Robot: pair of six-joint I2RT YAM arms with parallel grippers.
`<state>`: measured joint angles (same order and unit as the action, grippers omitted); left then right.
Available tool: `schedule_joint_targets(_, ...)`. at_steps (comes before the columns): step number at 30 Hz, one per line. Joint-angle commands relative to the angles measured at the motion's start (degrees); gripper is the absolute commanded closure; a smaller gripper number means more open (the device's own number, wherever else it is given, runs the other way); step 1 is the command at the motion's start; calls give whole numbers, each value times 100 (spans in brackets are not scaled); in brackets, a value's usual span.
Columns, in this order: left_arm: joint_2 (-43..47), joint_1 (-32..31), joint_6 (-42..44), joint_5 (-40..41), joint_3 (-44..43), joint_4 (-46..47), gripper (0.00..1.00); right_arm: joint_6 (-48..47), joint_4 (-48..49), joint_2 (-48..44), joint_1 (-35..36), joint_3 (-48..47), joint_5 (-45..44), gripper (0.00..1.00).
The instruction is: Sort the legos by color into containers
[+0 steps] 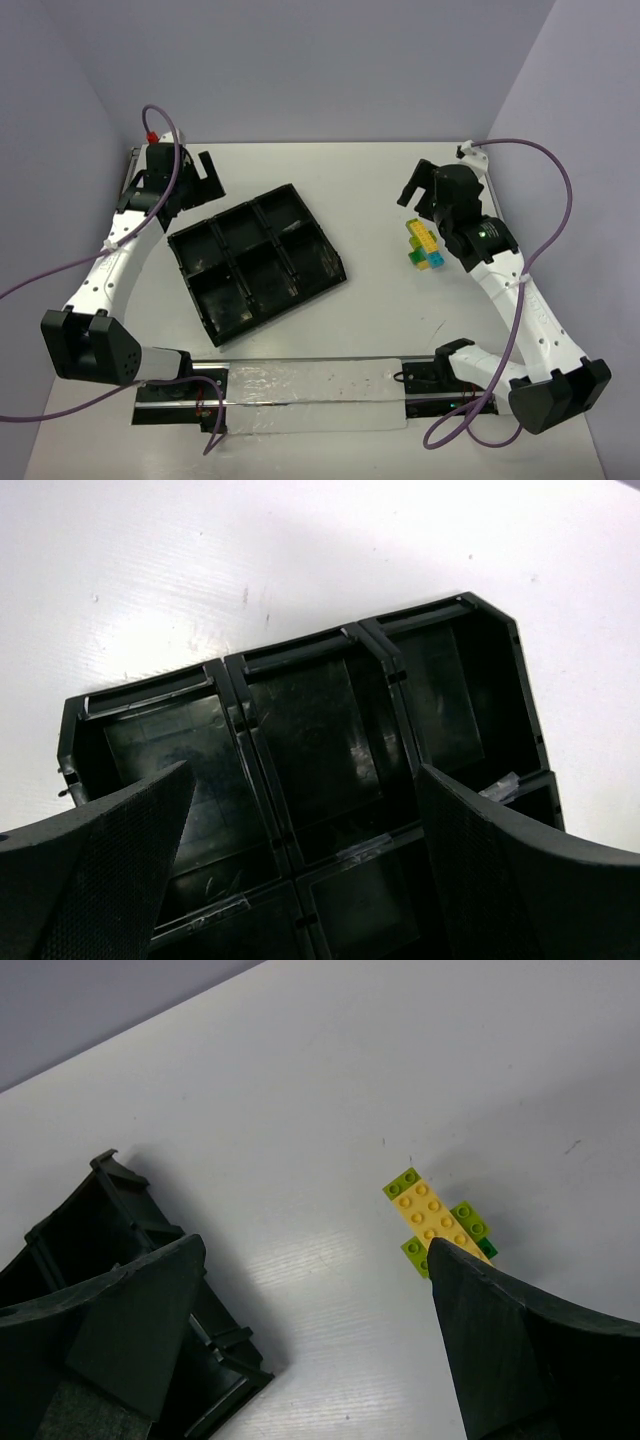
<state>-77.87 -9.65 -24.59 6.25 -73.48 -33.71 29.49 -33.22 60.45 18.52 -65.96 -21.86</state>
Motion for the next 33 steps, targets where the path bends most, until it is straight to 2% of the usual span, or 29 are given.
schedule_joint_targets(1, 280, -19, 81, -184, -489, 88, 1, -108, 57, -152, 11, 7, 18, 0)
schedule_joint_targets(9, 396, -28, 31, -417, -778, 49, 1, -43, -816, 591, 8, -228, -445, 1)
schedule_joint_targets(13, 369, -66, -132, -645, -967, -59, 1, -63, -638, 831, -144, 207, -145, 13)
schedule_joint_targets(18, 410, -183, -236, -800, -1017, -77, 1, -148, -423, 989, -603, 618, 412, 22)
schedule_joint_targets(27, 64, -500, -353, -886, -1333, -109, 1, -233, -363, 1371, -993, 867, 575, 17)
schedule_joint_targets(33, -592, -1149, -259, -658, -2120, -457, 1, -317, -191, 1539, -1052, 871, 542, 19)
